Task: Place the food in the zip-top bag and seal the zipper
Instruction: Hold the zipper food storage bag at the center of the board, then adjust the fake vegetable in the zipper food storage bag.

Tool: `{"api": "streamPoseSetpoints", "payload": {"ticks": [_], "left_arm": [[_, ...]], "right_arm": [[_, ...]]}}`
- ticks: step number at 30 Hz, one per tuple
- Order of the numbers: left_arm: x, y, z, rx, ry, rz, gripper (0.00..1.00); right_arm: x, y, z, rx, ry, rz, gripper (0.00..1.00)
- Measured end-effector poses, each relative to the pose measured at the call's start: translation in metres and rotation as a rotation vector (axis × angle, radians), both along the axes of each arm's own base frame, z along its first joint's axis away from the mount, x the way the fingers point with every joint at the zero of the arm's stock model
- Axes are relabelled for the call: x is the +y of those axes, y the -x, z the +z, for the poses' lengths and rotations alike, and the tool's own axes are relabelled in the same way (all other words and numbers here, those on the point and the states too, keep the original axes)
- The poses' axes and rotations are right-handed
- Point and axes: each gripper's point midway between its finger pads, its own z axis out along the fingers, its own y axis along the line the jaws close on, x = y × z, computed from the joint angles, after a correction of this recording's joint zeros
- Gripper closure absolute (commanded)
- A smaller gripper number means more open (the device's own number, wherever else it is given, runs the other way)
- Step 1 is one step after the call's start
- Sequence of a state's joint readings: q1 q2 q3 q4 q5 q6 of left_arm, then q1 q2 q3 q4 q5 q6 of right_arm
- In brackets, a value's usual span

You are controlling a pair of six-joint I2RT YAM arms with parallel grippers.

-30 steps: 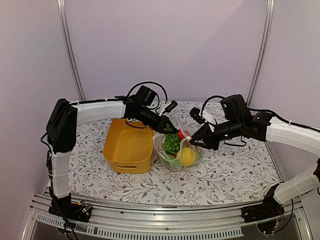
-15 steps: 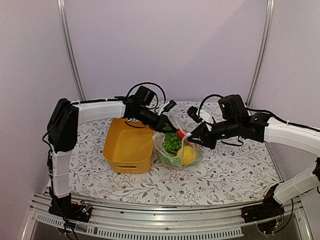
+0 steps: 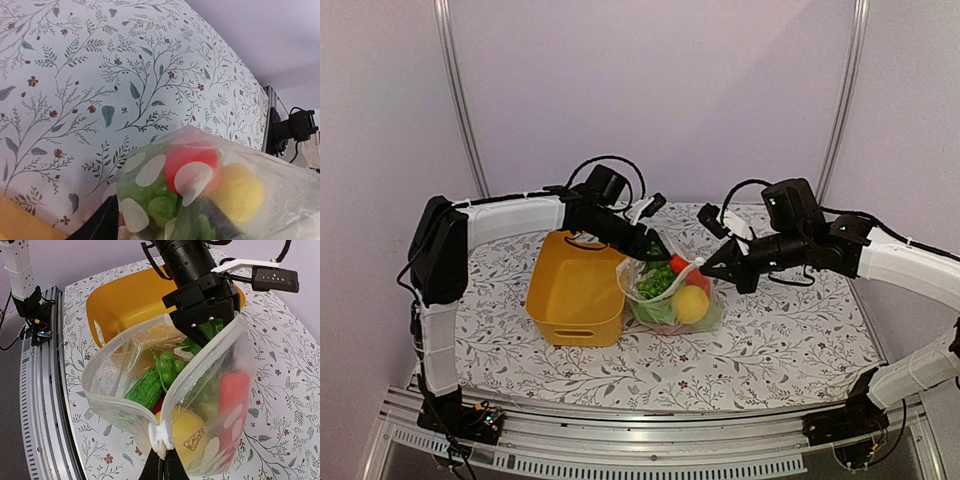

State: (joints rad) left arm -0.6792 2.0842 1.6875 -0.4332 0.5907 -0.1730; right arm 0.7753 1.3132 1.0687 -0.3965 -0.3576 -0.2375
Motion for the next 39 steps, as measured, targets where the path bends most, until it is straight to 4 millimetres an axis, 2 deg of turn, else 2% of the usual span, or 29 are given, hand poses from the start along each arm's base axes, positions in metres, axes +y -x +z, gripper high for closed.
{"api": "streamPoseSetpoints", "payload": {"ticks": [1,2,3,5,8,12,14,18,23,26,33,35,37,39], "left_arm": [[0.003,-0.001,0.006,-0.024,-0.009,0.007,0.32],[0.006,-0.002,0.015,-0.051,-0.009,0.009,0.14],[0.008,-0.002,0.028,-0.083,-0.003,0.011,0.02],[0.013,0.0,0.058,-0.151,0.026,0.011,0.0],[0.022,0.015,0.115,-0.278,0.1,0.01,0.0],[0.027,0.035,0.18,-0.437,0.204,-0.01,0.0],[0.023,0.043,0.196,-0.485,0.235,-0.03,0.0],[0.0,0.065,0.202,-0.551,0.252,-0.113,0.02],[-0.035,0.093,0.193,-0.6,0.265,-0.257,0.21],[-0.049,0.101,0.187,-0.602,0.281,-0.328,0.27],[-0.063,0.116,0.175,-0.571,0.301,-0.419,0.46],[-0.065,0.122,0.172,-0.56,0.305,-0.439,0.55],[-0.065,0.124,0.169,-0.539,0.297,-0.438,0.7],[-0.064,0.12,0.163,-0.523,0.269,-0.412,0.55]], "right_arm": [[-0.003,0.002,0.006,0.0,-0.002,-0.008,1.0],[-0.006,0.004,0.013,-0.003,-0.006,-0.014,1.0],[-0.008,0.006,0.019,-0.006,-0.01,-0.018,1.0],[-0.013,0.009,0.032,-0.013,-0.016,-0.029,1.0],[-0.018,0.011,0.043,-0.014,-0.018,-0.048,1.0],[-0.024,0.015,0.036,0.02,0.016,-0.061,1.0],[-0.026,0.017,0.033,0.034,0.025,-0.063,1.0],[-0.028,0.019,0.033,0.056,0.031,-0.07,1.0],[-0.029,0.024,0.036,0.076,0.031,-0.062,1.0],[-0.032,0.028,0.044,0.079,0.028,-0.058,1.0],[-0.035,0.036,0.059,0.083,0.01,-0.043,1.0],[-0.036,0.037,0.058,0.091,0.012,-0.043,1.0],[-0.036,0.038,0.057,0.097,0.015,-0.045,1.0],[-0.037,0.039,0.057,0.1,0.018,-0.045,1.0]]}}
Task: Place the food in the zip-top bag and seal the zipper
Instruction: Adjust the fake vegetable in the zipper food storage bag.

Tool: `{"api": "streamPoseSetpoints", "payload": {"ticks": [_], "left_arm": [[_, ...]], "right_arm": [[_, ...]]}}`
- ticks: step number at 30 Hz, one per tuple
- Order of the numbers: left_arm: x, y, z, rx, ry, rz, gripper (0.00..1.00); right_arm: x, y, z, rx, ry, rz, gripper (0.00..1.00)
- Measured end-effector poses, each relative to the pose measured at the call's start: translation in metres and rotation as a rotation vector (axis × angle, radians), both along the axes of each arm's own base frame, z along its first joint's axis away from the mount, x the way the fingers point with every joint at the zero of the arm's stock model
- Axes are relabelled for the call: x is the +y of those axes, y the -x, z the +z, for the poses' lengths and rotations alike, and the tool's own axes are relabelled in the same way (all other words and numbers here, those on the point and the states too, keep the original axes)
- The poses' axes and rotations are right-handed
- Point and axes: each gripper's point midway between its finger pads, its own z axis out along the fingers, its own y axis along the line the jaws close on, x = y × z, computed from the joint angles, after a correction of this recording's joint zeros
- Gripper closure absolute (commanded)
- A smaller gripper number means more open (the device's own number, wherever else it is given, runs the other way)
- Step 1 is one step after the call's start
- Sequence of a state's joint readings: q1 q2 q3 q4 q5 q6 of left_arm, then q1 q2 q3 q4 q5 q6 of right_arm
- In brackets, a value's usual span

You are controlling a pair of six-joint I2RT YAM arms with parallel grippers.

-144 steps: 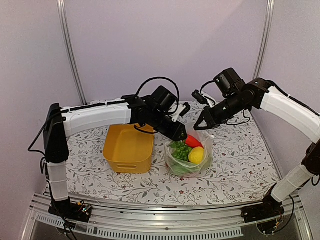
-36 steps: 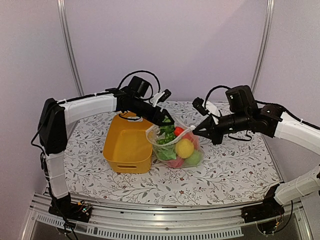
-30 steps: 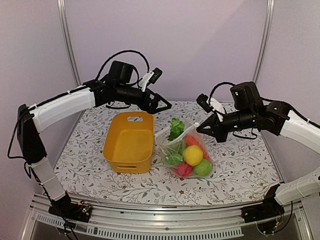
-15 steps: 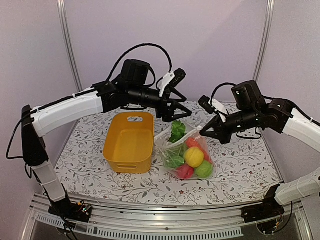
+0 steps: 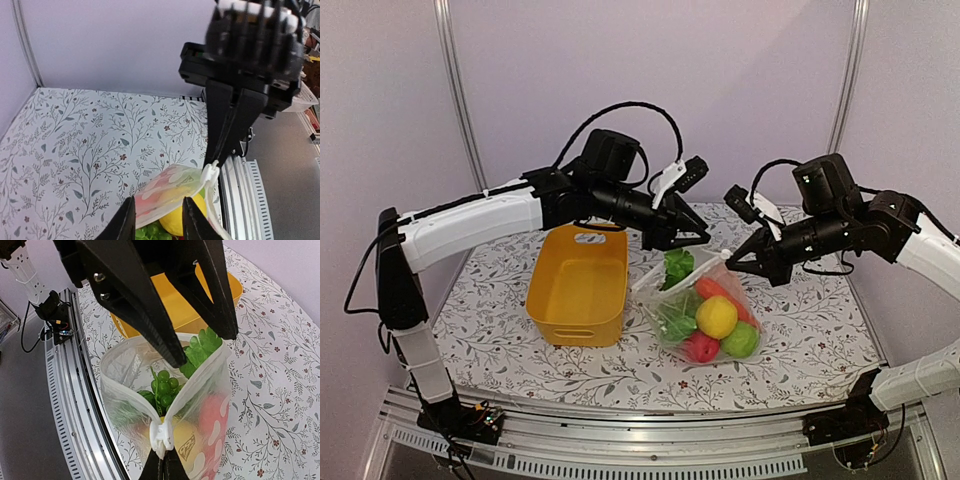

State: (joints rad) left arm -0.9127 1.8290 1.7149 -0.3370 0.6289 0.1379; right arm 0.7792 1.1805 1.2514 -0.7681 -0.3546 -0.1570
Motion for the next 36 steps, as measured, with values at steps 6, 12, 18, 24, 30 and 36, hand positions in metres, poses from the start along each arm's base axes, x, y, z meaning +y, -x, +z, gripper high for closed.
{"api": "streamPoseSetpoints", "payload": {"ticks": [6,12,18,24,30,36], "left_arm": [[0.03,-0.017,-0.035,0.1,-0.134,0.247,0.38],[0.059,-0.014,-0.063,0.207,-0.199,0.389,0.35],[0.054,-0.016,-0.082,0.274,-0.225,0.407,0.36],[0.052,-0.024,-0.11,0.315,-0.274,0.427,0.41],[0.036,-0.03,-0.132,0.354,-0.295,0.394,0.61],[0.023,-0.034,-0.133,0.365,-0.287,0.376,0.43]], "right_arm": [[-0.003,0.003,-0.004,0.017,0.018,0.001,1.0],[-0.003,0.005,-0.005,0.026,0.019,0.002,1.0],[-0.002,0.007,-0.004,0.036,0.012,0.011,1.0],[0.0,0.008,0.002,0.033,0.001,0.015,1.0],[0.0,0.009,0.002,0.037,0.0,0.014,1.0],[0.0,0.009,0.002,0.04,-0.001,0.012,1.0]]}}
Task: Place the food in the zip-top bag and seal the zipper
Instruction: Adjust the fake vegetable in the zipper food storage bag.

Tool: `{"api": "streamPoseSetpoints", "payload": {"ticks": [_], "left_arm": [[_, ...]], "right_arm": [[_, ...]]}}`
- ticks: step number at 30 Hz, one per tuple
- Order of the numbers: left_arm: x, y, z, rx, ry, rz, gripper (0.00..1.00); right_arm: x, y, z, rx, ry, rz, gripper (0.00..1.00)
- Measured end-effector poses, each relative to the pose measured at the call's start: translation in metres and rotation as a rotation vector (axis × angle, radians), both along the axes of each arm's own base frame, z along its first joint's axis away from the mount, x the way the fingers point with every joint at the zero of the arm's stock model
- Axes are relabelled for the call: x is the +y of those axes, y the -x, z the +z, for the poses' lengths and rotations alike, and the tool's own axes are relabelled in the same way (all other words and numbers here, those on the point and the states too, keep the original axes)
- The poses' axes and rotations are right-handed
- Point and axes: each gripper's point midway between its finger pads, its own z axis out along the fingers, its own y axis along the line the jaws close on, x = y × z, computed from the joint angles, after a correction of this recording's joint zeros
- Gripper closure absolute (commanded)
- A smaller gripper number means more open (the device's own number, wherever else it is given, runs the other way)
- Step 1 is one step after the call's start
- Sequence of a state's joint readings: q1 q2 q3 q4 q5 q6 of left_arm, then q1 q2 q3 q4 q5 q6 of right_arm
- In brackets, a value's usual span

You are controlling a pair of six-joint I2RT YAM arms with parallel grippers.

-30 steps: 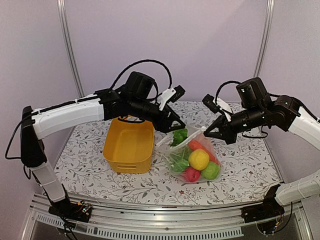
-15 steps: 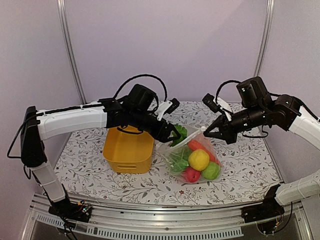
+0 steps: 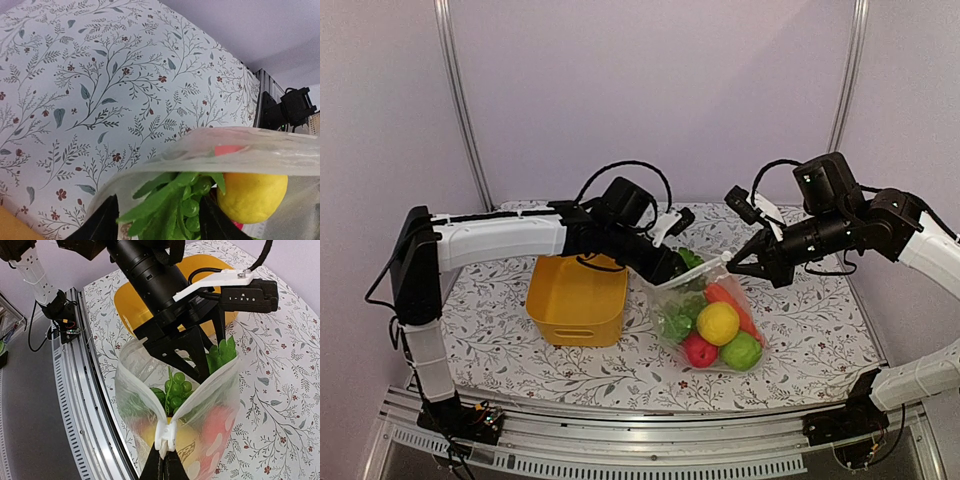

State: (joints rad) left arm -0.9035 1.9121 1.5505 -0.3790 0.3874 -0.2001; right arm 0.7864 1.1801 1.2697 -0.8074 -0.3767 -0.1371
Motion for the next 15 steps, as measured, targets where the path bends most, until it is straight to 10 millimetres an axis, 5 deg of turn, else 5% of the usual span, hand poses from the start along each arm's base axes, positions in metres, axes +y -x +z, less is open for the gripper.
{"api": "streamPoseSetpoints", "payload": {"ticks": [4,11,15], "left_arm": [[0.003,-0.004,0.01,-0.049,-0.002,0.03,0.42],[0.013,-0.005,0.054,-0.155,0.072,0.064,0.57],[0.009,-0.002,0.056,-0.15,0.101,0.044,0.63]], "right_arm": [[0.0,0.0,0.0,0.004,-0.002,-0.004,1.0],[0.001,-0.001,-0.001,0.011,-0.006,-0.01,1.0],[0.001,-0.001,-0.003,0.015,-0.007,-0.013,1.0]]}}
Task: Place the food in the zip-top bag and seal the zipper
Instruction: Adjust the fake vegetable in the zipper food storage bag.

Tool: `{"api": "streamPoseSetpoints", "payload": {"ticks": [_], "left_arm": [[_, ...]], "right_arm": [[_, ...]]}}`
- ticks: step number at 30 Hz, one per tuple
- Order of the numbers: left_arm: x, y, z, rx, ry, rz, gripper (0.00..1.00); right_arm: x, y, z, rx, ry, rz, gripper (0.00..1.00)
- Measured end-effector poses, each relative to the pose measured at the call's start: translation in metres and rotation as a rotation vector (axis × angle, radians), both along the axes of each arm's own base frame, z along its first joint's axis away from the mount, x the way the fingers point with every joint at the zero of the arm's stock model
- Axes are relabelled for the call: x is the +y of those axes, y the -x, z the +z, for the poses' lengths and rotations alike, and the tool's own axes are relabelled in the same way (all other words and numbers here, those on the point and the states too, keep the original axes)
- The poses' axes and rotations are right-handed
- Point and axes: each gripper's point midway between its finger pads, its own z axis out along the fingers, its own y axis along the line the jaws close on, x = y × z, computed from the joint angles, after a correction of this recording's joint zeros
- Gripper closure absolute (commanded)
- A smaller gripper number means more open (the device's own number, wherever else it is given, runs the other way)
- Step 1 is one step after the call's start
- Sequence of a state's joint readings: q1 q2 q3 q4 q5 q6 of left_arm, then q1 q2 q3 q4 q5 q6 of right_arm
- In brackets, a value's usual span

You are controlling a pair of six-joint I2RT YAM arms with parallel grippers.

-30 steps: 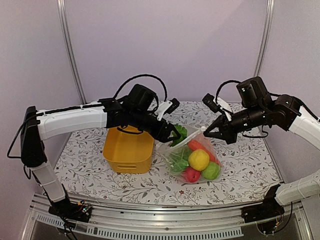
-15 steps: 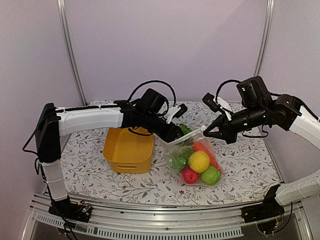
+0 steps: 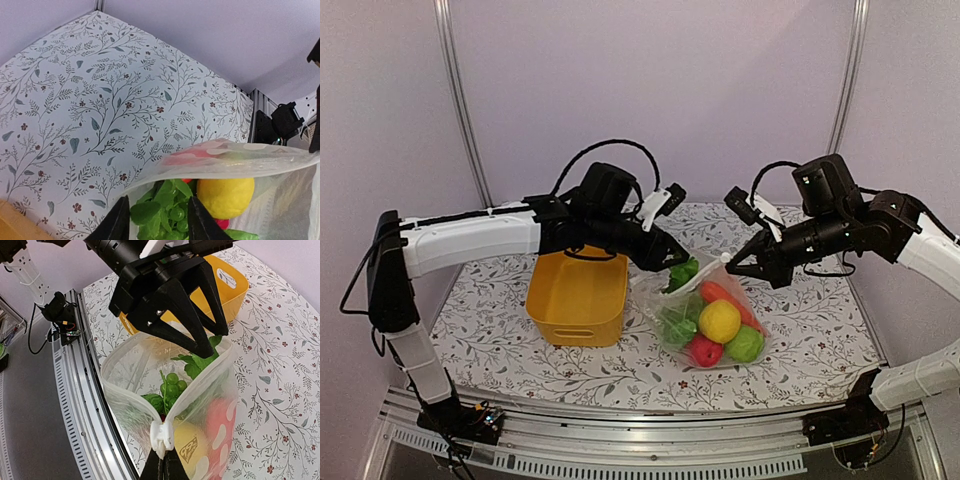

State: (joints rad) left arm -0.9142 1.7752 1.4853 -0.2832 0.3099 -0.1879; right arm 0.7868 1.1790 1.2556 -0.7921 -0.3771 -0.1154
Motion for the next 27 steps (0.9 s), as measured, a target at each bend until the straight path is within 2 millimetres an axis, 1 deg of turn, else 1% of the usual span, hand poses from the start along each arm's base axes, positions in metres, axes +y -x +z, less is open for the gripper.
{"api": "streamPoseSetpoints", "payload": {"ticks": [4,9,13,15,17,21,23,25,27], "left_arm": [[-0.004,0.003,-0.004,0.019,0.008,-0.021,0.73],[-0.005,0.003,-0.012,0.043,-0.001,-0.018,0.82],[-0.005,0.004,-0.011,0.049,0.002,-0.016,0.85],[-0.004,0.006,-0.014,0.058,-0.002,-0.017,0.93],[-0.003,0.008,-0.018,0.074,-0.007,-0.019,0.96],[-0.001,0.015,-0.03,0.104,-0.025,-0.032,0.99],[-0.003,0.017,-0.037,0.108,-0.035,-0.042,1.0],[-0.009,0.019,-0.048,0.111,-0.055,-0.057,1.0],[-0.017,0.023,-0.069,0.124,-0.09,-0.079,1.0]], "right_arm": [[0.0,0.0,0.0,0.001,-0.001,-0.001,1.0],[0.0,0.0,0.001,0.002,-0.003,-0.003,1.0],[-0.001,0.002,0.002,0.001,-0.011,-0.007,1.0],[-0.002,0.003,0.001,0.003,-0.012,-0.008,1.0],[-0.003,0.003,0.001,0.005,-0.014,-0.01,1.0],[-0.003,0.004,0.001,0.009,-0.016,-0.011,1.0],[-0.003,0.004,0.001,0.01,-0.017,-0.011,1.0],[-0.003,0.004,0.001,0.011,-0.018,-0.011,1.0],[-0.003,0.004,0.001,0.012,-0.018,-0.012,1.0]]}}
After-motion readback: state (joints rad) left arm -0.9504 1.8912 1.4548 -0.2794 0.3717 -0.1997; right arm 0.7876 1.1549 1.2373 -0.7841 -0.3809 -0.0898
